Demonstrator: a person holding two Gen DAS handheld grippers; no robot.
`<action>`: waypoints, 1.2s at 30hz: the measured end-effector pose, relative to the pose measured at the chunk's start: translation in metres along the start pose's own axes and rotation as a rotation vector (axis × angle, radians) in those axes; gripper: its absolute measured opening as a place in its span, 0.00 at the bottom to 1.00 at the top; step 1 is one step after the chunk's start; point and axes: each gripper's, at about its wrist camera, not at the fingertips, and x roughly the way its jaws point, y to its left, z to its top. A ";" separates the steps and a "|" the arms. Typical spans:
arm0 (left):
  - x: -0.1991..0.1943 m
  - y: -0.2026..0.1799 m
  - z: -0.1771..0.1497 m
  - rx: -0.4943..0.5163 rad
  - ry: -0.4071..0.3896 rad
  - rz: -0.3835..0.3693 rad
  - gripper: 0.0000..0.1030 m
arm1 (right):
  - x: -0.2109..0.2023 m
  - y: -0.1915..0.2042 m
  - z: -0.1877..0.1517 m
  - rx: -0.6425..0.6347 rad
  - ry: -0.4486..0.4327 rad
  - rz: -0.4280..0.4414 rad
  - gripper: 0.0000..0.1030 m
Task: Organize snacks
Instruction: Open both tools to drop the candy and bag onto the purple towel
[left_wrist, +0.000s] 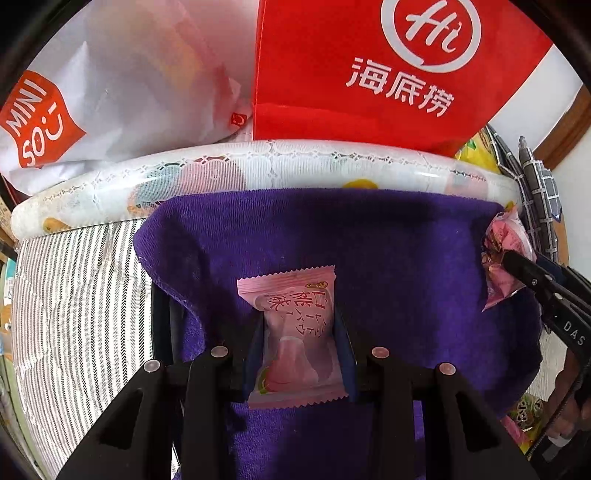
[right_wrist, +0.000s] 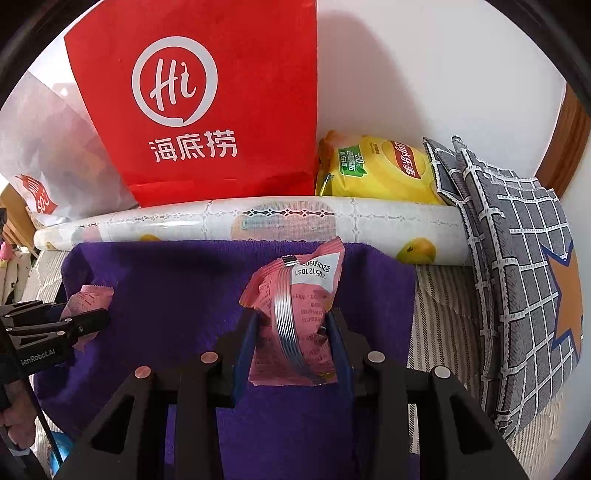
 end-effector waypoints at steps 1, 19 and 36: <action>0.000 0.000 0.000 0.001 0.002 0.002 0.35 | -0.001 0.000 0.000 -0.001 0.000 0.001 0.35; 0.006 -0.007 -0.001 0.018 0.022 0.012 0.35 | 0.005 0.001 -0.002 -0.010 0.027 -0.010 0.37; -0.022 -0.013 0.006 0.052 -0.031 0.015 0.66 | -0.038 0.001 0.002 0.031 -0.074 -0.018 0.64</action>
